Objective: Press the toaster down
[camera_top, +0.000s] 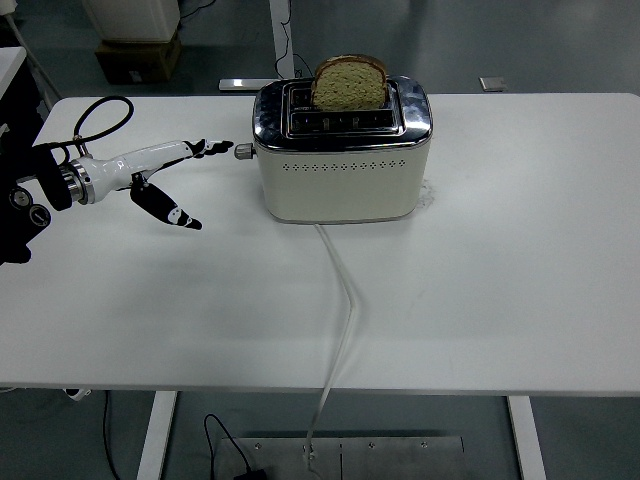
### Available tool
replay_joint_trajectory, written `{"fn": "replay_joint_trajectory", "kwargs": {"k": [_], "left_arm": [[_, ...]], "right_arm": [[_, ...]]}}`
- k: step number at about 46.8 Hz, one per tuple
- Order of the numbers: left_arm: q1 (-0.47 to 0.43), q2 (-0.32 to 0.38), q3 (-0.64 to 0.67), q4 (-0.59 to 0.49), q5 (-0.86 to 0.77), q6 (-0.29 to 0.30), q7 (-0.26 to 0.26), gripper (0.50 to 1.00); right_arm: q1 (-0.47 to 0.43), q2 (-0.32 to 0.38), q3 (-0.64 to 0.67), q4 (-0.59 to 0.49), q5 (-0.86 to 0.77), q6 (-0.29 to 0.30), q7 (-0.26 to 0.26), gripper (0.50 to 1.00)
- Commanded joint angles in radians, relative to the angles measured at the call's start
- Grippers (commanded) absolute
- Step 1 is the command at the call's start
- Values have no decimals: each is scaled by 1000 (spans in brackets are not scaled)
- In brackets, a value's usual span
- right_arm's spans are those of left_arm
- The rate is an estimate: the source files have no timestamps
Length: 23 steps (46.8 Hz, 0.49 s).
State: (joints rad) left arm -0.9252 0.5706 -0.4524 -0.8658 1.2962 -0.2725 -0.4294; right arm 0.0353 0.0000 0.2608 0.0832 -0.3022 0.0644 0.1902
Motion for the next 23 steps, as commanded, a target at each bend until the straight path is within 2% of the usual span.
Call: {"fn": "replay_joint_trajectory", "kwargs": {"k": [1, 23], "left_arm": [[0, -2, 0, 1, 0, 1, 0, 1000], [0, -26, 35, 8, -12, 21, 3, 1000]], "right_arm": [[0, 0, 0, 0, 0, 0, 0, 998], [0, 0, 0, 0, 0, 0, 0, 998]]}}
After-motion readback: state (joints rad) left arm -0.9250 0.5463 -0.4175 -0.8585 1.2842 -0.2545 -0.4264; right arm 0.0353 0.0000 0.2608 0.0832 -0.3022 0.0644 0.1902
